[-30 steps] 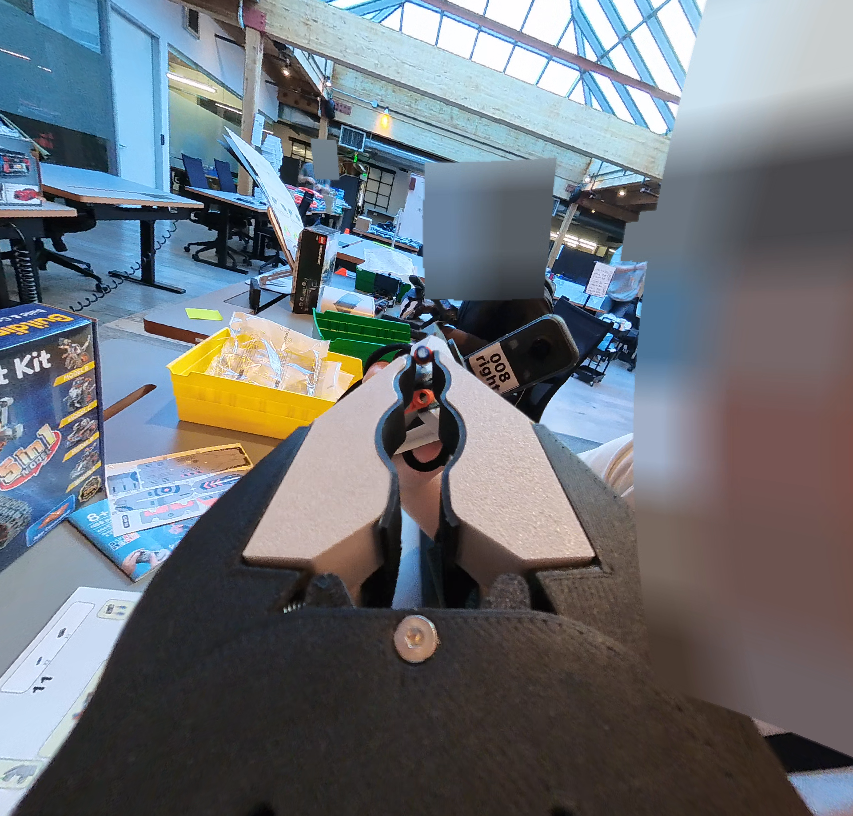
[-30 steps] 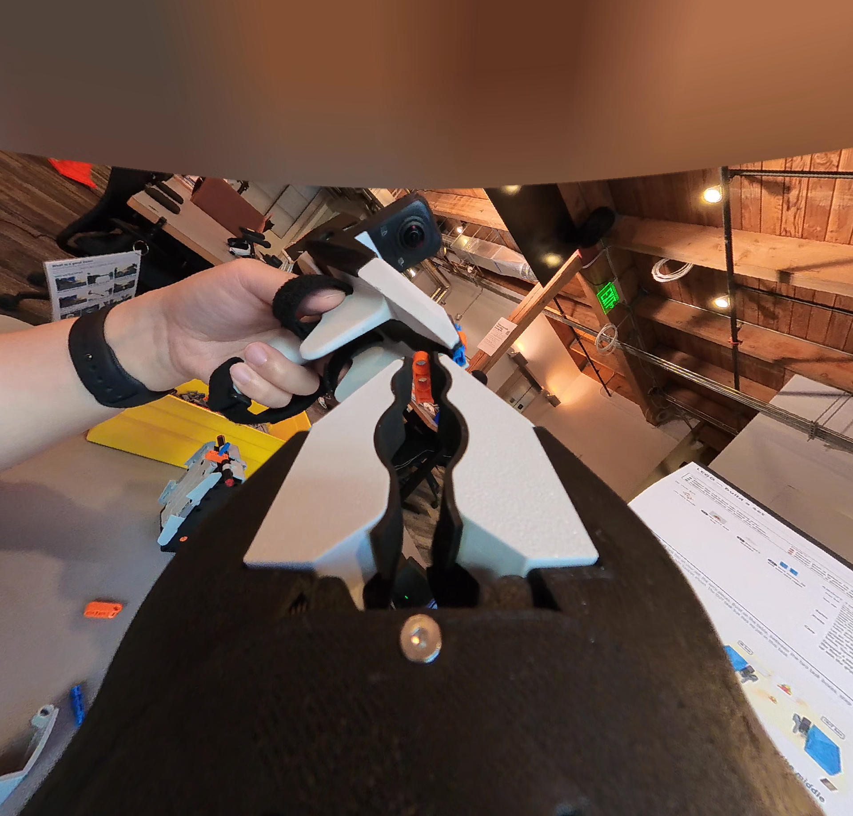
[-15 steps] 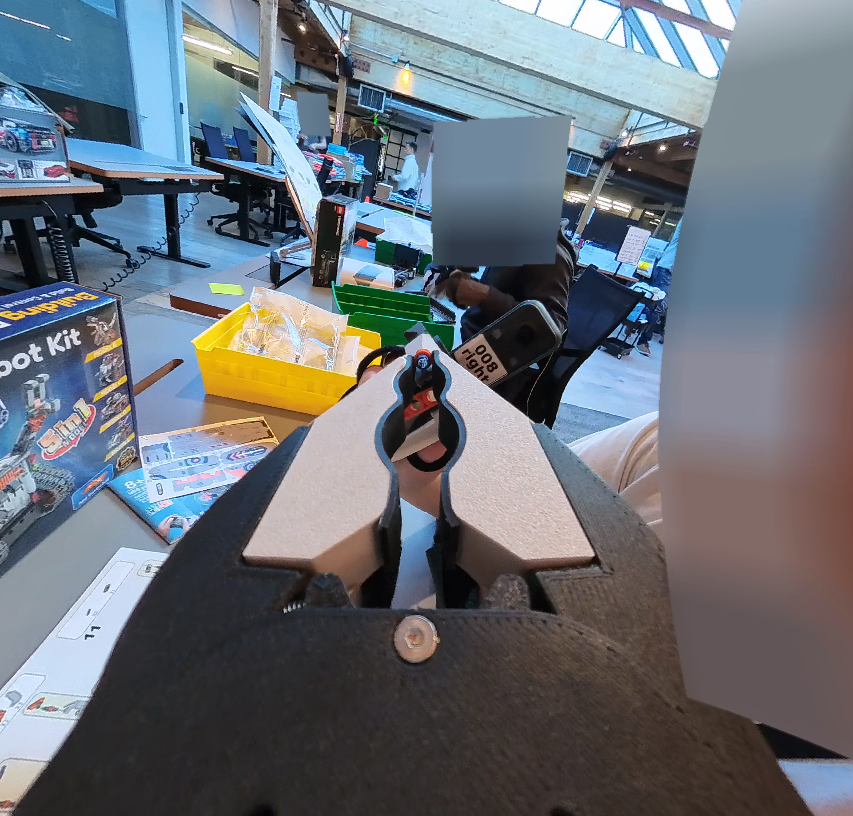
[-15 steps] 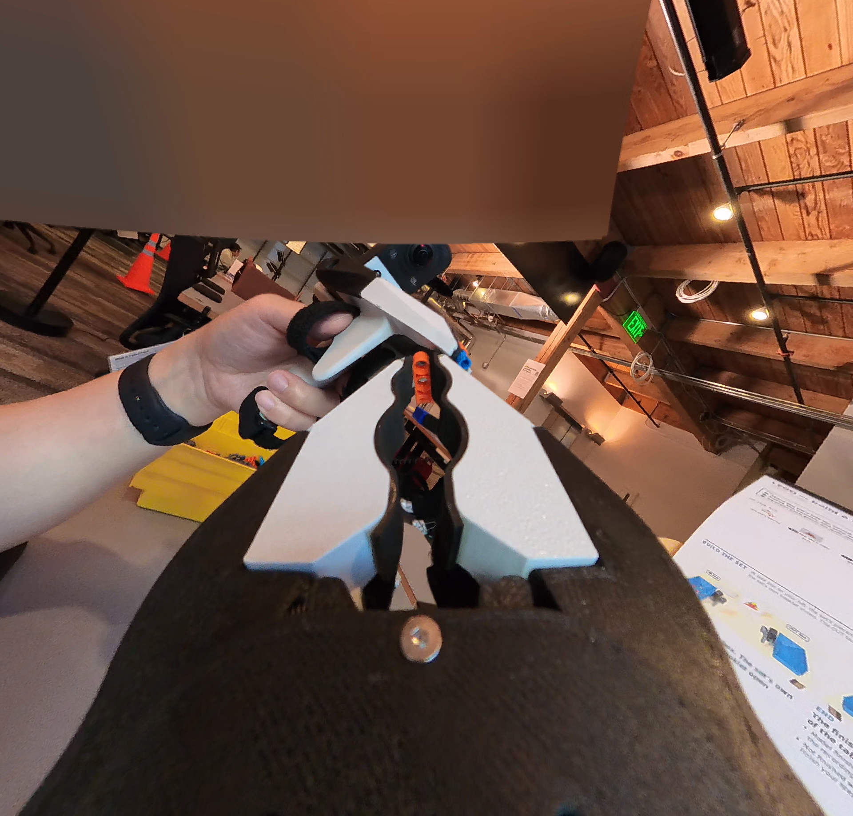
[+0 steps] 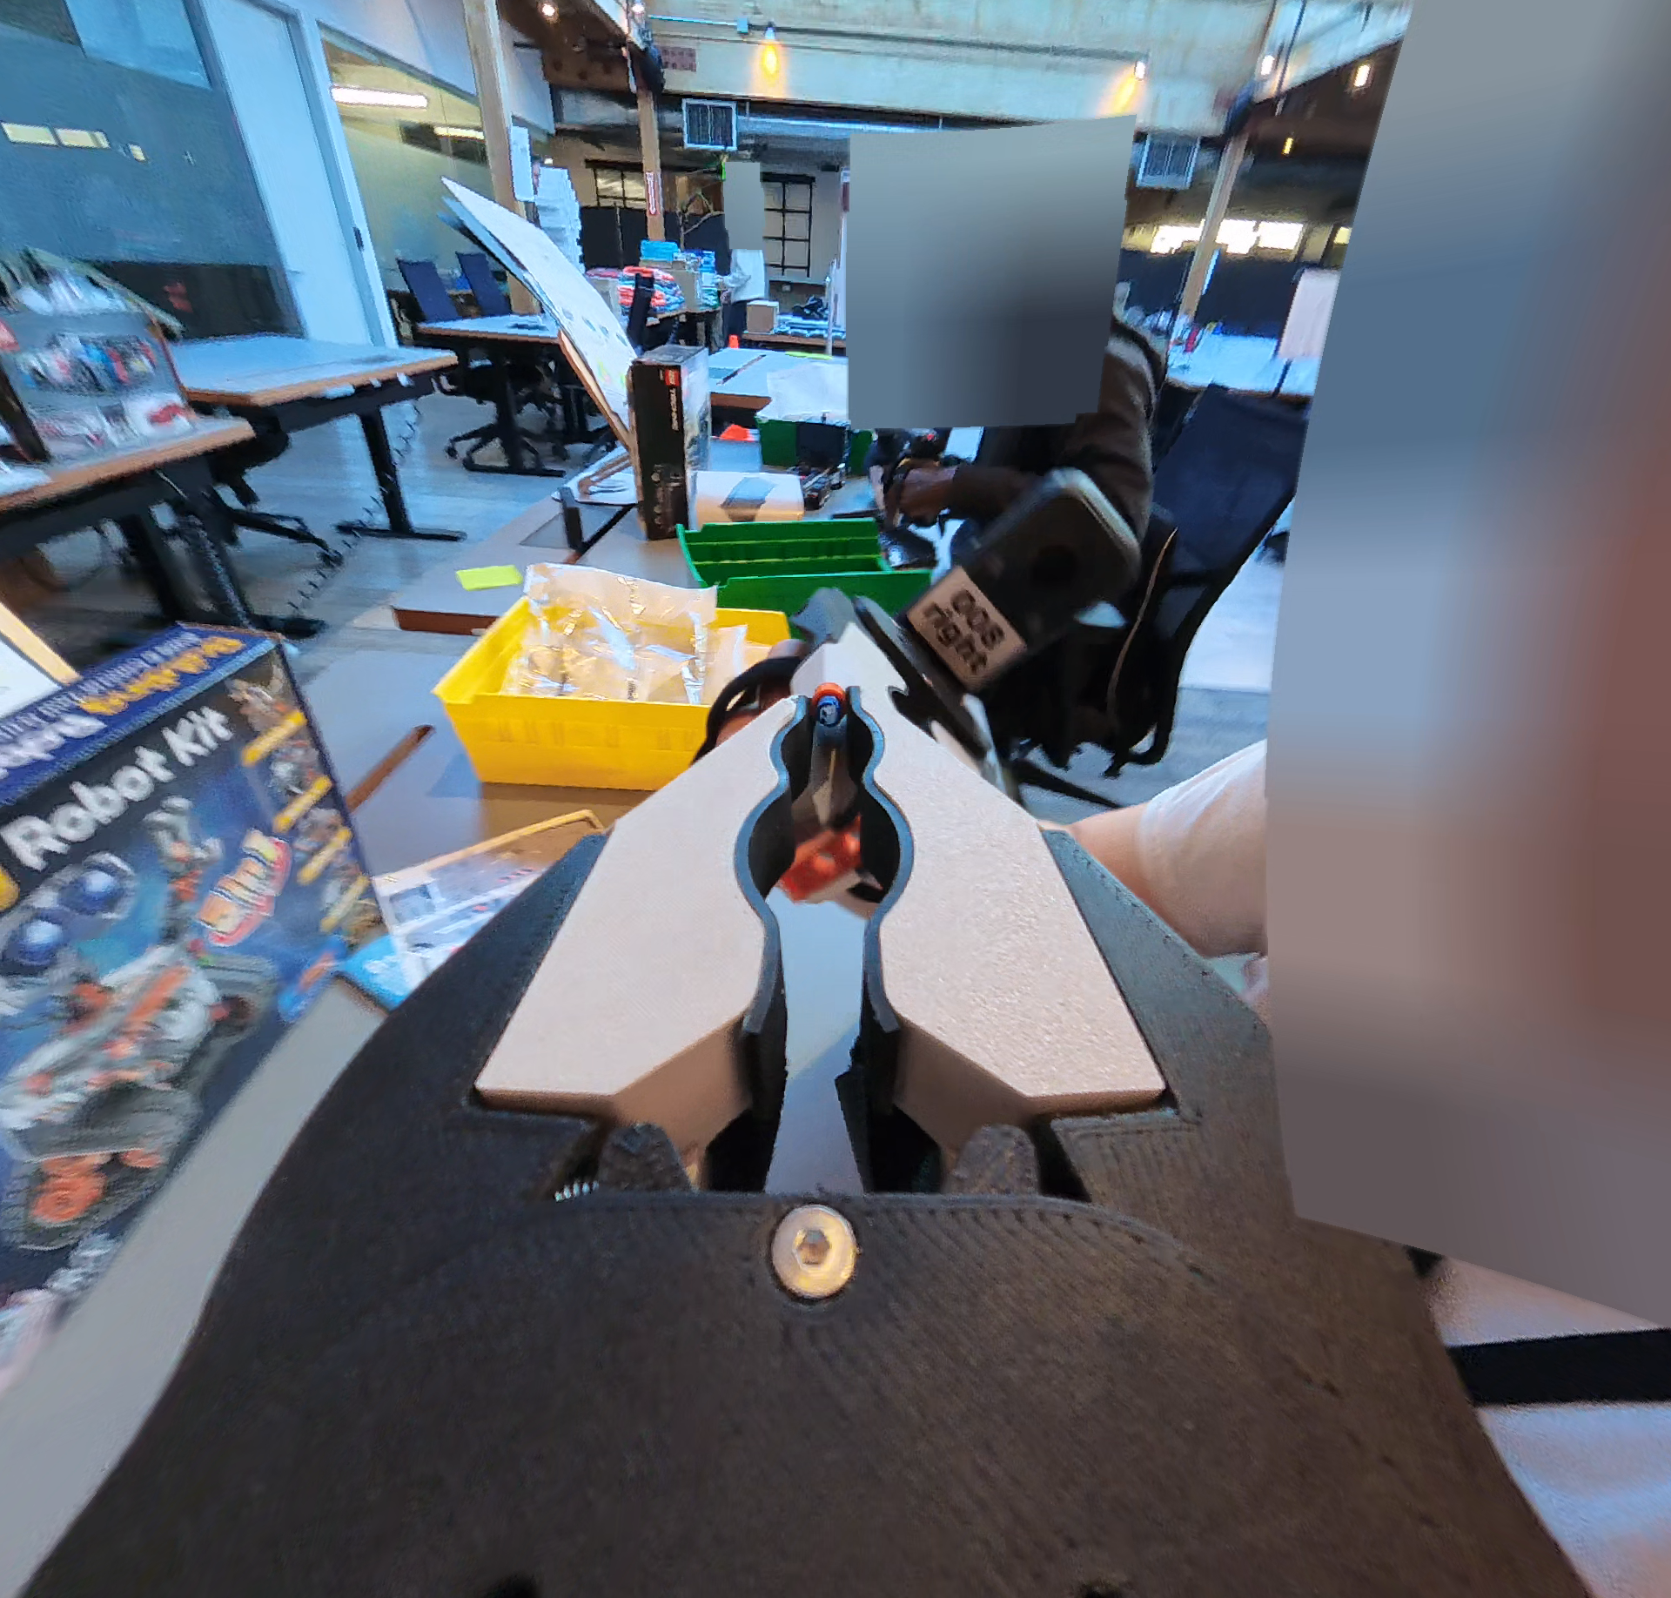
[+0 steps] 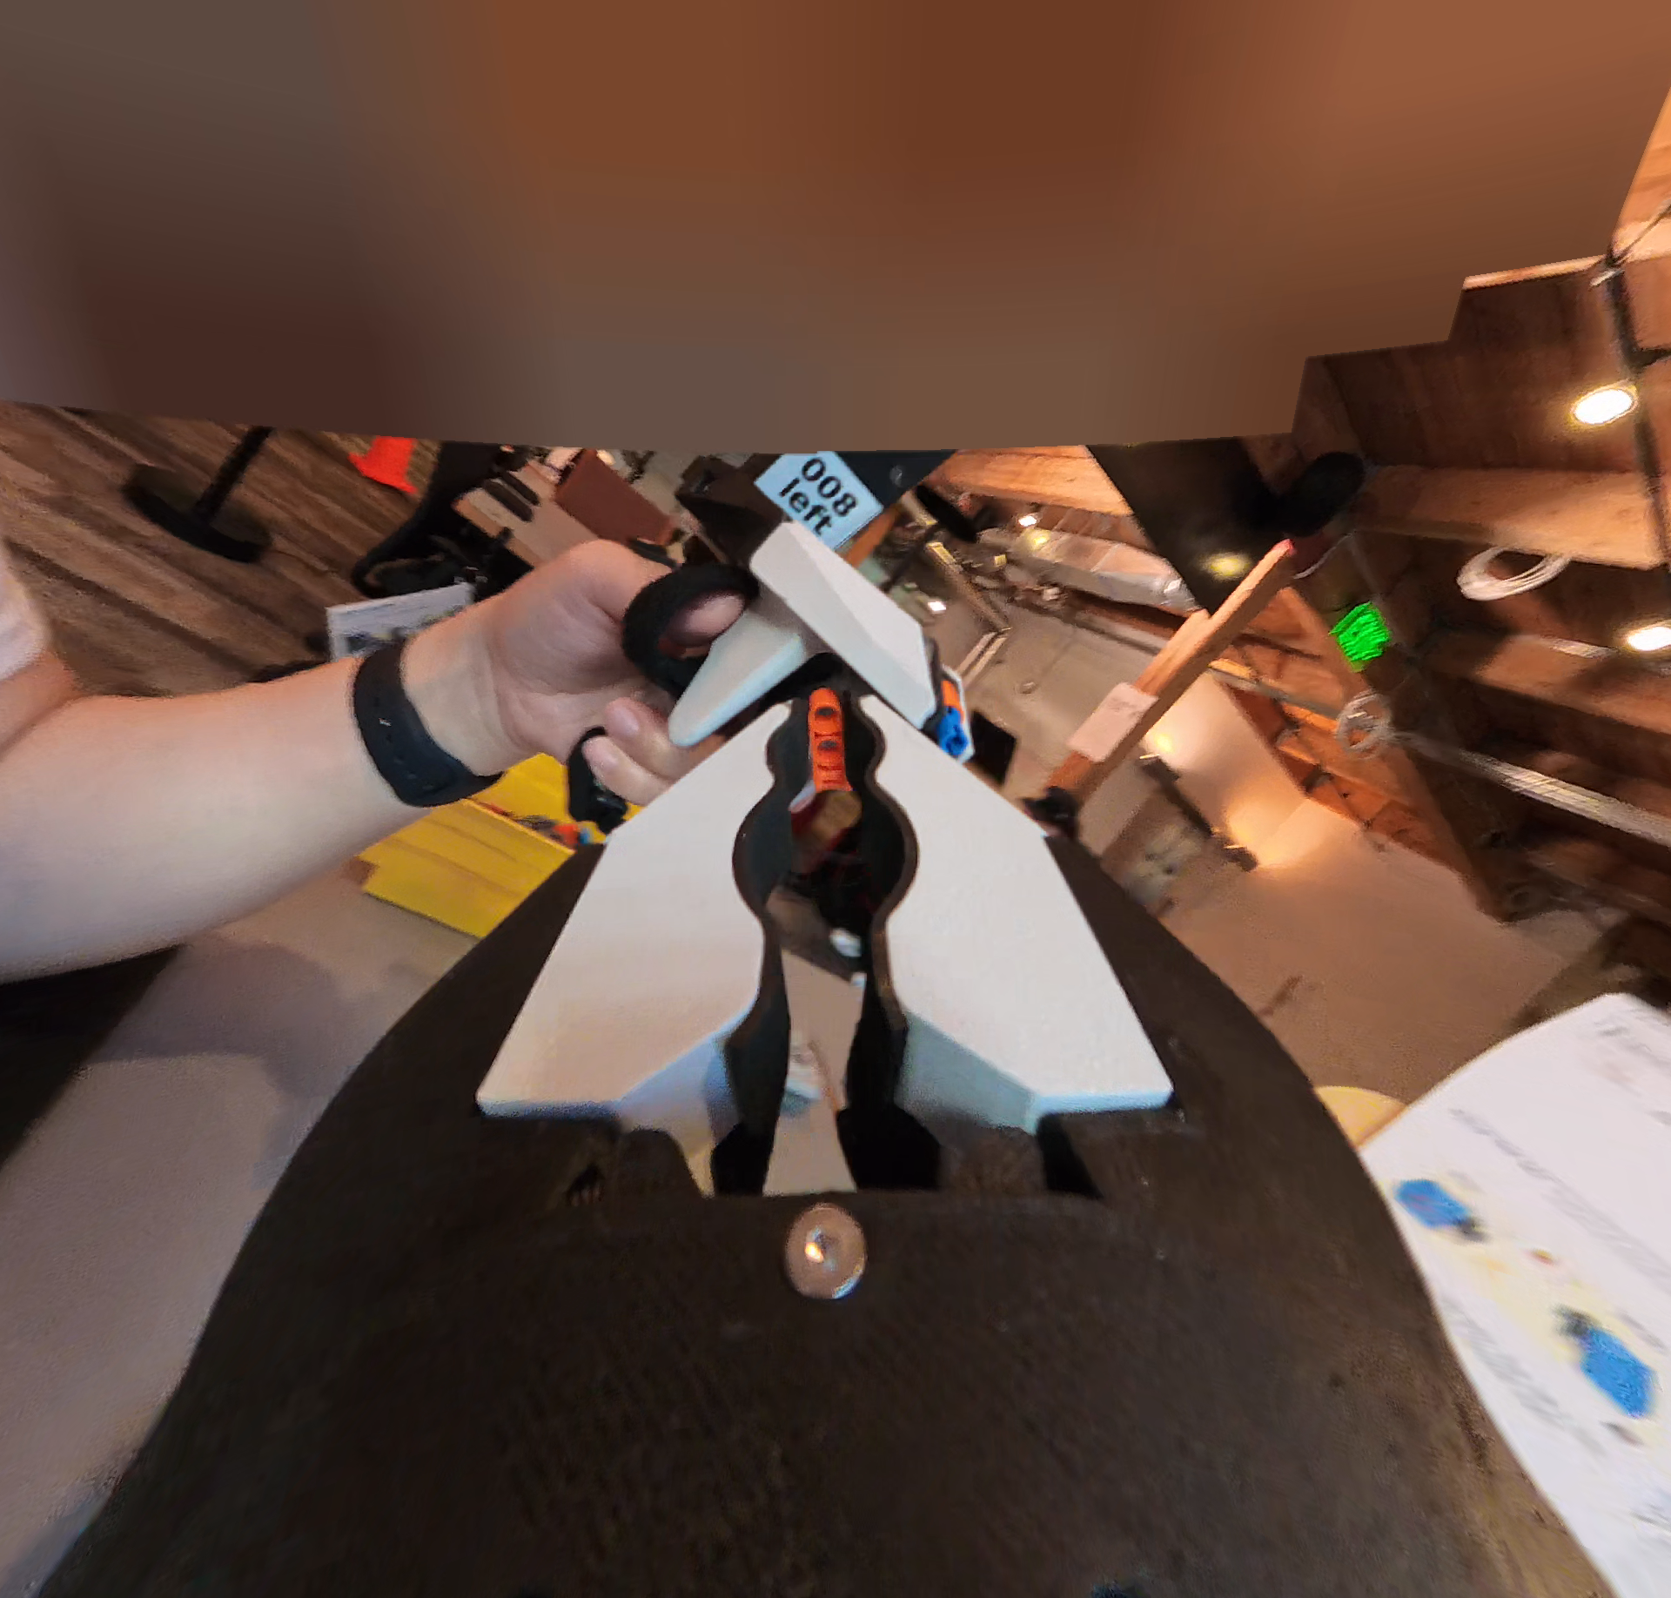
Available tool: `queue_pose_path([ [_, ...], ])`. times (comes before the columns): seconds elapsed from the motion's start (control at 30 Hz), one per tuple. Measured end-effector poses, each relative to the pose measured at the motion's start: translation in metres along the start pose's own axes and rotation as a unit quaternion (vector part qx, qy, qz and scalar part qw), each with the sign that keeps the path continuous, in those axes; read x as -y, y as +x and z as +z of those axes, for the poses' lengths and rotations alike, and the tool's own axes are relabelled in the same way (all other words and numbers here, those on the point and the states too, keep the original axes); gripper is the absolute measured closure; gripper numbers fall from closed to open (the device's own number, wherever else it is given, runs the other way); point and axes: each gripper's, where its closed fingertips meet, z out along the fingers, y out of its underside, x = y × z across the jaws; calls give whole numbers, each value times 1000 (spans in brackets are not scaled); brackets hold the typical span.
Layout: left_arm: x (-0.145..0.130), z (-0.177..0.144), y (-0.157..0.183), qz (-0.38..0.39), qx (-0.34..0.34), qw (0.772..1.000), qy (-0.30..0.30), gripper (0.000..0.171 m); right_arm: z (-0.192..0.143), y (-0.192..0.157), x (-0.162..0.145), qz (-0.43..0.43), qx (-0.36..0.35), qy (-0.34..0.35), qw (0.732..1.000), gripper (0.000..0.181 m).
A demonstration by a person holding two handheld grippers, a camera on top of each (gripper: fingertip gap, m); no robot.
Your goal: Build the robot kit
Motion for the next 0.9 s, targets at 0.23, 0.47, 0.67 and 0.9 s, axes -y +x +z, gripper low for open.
queue_pose_path([
  [0.23,2,-4,0,20,5,1000,1,167,7,-1,-25,123,48,-44,990,176],
  [0.47,-20,-5,-15,69,68,992,-78,167,16,-21,-60,166,92,-156,969,176],
  [0.67,-32,-10,-29,57,92,989,-105,166,17,-37,-79,181,121,-222,950,176],
  [0.9,-51,0,-36,27,82,986,-144,167,18,-39,-91,215,125,-214,945,176],
])
